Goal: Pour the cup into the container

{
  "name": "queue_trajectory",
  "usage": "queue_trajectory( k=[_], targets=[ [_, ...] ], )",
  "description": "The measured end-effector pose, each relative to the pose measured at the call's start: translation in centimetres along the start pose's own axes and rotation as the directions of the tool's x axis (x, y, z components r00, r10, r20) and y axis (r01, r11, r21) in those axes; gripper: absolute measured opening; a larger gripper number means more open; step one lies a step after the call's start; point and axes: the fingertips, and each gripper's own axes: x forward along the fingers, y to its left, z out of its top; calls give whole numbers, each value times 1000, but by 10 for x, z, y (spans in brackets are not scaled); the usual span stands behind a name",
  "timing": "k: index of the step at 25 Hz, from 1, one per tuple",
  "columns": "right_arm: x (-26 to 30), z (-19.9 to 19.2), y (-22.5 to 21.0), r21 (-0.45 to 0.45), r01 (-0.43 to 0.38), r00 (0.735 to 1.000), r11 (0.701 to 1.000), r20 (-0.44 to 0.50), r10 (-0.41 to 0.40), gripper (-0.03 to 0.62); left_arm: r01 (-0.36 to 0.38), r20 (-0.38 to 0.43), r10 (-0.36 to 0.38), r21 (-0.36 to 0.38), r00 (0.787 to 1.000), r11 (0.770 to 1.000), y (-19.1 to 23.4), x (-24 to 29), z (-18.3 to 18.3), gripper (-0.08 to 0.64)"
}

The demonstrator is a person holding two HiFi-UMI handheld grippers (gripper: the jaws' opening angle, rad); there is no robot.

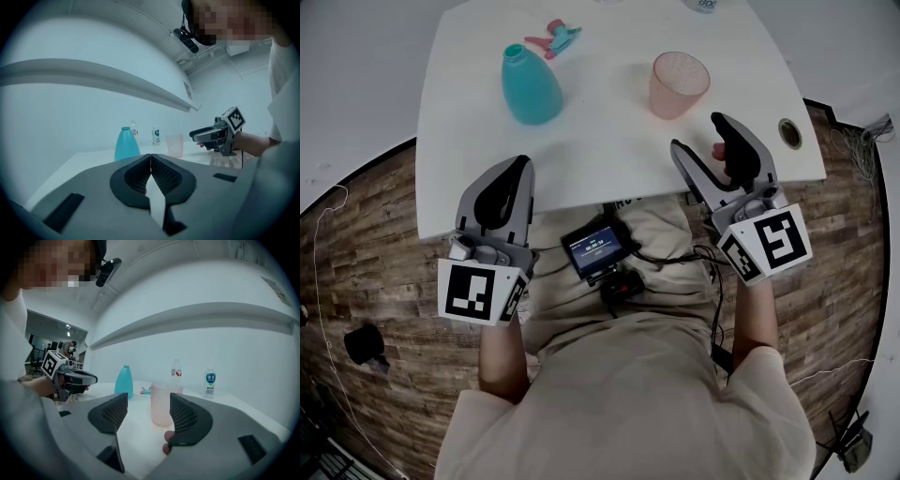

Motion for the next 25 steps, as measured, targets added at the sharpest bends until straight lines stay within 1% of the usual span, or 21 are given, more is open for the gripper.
queue_trajectory(
  k=[25],
  targets=[
    [9, -8, 7, -21, -14, 999, 1000, -32, 13, 287, 0, -5, 0, -4, 1000, 1000, 4, 3, -3, 14]
  ],
)
